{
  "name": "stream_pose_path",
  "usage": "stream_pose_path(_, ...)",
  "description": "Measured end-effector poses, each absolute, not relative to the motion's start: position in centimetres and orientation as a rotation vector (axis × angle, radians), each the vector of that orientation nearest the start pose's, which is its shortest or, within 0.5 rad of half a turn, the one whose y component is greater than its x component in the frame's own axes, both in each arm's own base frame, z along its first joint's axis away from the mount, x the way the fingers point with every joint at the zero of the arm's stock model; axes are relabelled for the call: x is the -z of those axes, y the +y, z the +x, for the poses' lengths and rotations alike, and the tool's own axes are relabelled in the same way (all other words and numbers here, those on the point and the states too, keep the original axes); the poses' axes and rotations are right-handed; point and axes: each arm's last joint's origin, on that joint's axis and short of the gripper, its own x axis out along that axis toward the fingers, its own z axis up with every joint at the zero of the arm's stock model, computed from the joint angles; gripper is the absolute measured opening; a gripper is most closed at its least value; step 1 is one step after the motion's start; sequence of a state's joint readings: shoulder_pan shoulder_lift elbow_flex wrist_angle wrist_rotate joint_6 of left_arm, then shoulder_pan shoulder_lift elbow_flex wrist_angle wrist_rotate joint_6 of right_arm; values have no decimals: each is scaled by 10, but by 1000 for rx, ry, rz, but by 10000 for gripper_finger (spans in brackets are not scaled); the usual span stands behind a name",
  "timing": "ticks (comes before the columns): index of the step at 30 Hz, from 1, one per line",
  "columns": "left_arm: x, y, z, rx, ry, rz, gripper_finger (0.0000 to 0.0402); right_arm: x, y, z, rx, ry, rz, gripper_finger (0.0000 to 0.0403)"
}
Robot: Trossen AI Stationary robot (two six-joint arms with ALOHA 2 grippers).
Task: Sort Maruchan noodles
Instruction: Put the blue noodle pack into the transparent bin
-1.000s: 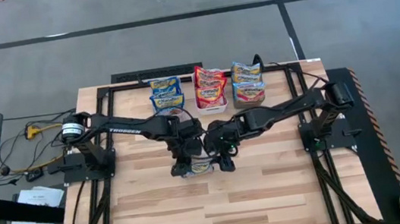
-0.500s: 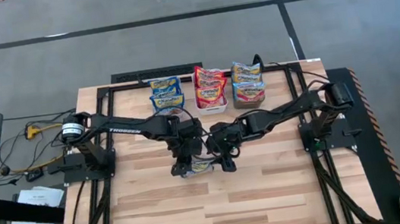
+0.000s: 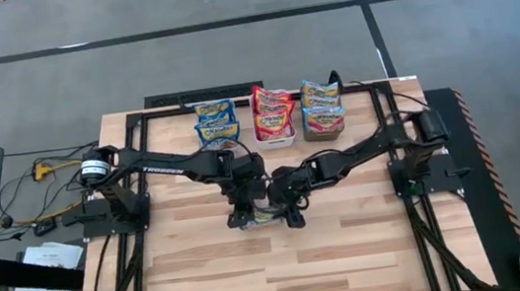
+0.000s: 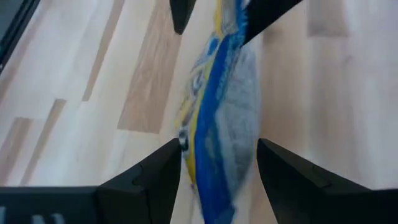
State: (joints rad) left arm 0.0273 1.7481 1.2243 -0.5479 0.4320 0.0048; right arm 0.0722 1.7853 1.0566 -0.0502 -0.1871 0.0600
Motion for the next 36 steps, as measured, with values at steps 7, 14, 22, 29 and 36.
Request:
stream_pose_path(7, -208, -5, 355, 350, 1056, -230, 116, -156, 39, 378, -251, 840, 128, 202)
stream_pose_path(14, -208, -4, 354, 323, 1062, -209, 116, -160, 39, 378, -232, 840, 167, 104)
stream_pose_path(22, -216, 4, 354, 296, 1095, -244, 116, -162, 44, 378, -255, 846, 171, 18)
stream_pose_path(29, -235, 10, 357, 291, 1100, -240, 116, -182, 47, 385, -286, 890, 117, 18)
stream_pose_path(36, -246, 10, 359, 328, 1091, -274, 116, -206, 46, 391, -298, 934, 17, 18)
